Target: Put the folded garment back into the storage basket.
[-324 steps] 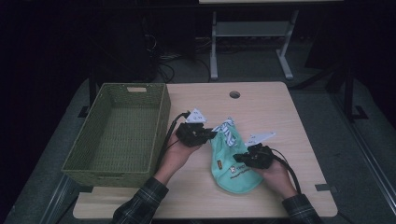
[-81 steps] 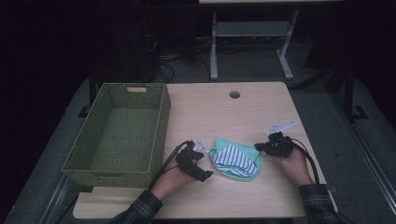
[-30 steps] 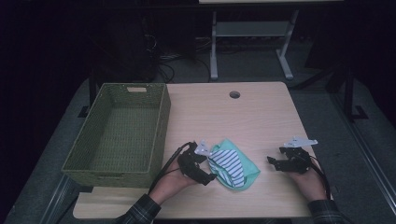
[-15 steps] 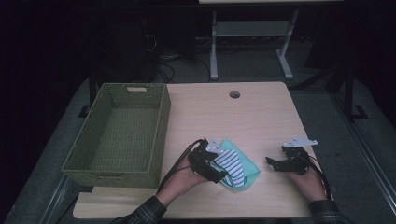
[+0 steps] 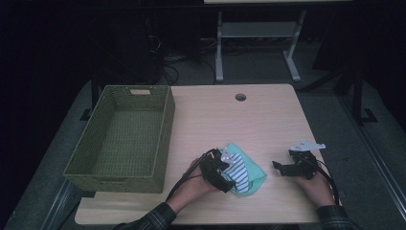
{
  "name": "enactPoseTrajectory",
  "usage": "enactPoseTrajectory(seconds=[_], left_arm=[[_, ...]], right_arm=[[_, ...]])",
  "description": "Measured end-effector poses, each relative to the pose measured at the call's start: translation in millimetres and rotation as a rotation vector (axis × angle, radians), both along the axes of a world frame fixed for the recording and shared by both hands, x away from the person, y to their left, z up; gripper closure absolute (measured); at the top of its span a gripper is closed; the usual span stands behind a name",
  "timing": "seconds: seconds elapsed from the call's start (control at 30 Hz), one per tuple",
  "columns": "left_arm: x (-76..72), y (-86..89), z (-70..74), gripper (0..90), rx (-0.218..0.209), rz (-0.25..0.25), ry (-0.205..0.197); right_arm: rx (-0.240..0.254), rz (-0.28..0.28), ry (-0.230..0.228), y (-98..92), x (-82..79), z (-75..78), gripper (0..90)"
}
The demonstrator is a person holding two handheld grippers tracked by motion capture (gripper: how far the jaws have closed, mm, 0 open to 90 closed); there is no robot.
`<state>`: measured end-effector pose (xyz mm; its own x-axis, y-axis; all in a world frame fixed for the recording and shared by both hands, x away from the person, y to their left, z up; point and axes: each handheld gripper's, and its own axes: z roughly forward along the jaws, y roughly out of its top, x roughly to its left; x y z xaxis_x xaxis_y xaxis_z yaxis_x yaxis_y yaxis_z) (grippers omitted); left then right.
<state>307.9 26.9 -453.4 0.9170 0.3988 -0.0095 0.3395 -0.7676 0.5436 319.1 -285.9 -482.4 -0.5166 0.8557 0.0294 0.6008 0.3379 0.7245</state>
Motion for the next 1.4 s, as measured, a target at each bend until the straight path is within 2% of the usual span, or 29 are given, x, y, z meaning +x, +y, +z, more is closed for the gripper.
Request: enactPoseTrajectory(seconds=[0.1,0.4,0.83,0.9,1.0,1.17,1.4], left_arm=[[-1.8,-2.2,-1.8,17.7,0.027,-0.011,-0.005],[-0.1,-4.9,-0.4,20.8,0.052,-0.016,0.007],[15.6,0.3,7.3,61.3,0.080,-0.035,0.018],[17.8,0.7,7.0,68.2,0.068,-0.029,0.022],[21.1,2.1,7.3,73.1,0.063,-0.036,0.032],[22.9,4.7,6.9,75.3,0.049,-0.057,0.027],[24.7,9.8,13.0,76.1,0.000,-0.060,0.051]], right_arm=[[0.000,0.000,0.001,0.0,0.0,0.1,14.7],[0.000,-0.001,0.000,0.0,-0.1,0.0,14.7],[0.000,-0.004,0.001,0.2,-0.3,0.0,14.6],[0.001,-0.004,0.001,0.2,-0.3,0.0,14.6],[0.001,-0.004,0.001,0.2,-0.3,0.0,14.6],[0.000,-0.003,0.001,0.1,-0.2,0.0,14.6],[0.000,-0.003,0.001,0.1,-0.2,0.0,14.6]])
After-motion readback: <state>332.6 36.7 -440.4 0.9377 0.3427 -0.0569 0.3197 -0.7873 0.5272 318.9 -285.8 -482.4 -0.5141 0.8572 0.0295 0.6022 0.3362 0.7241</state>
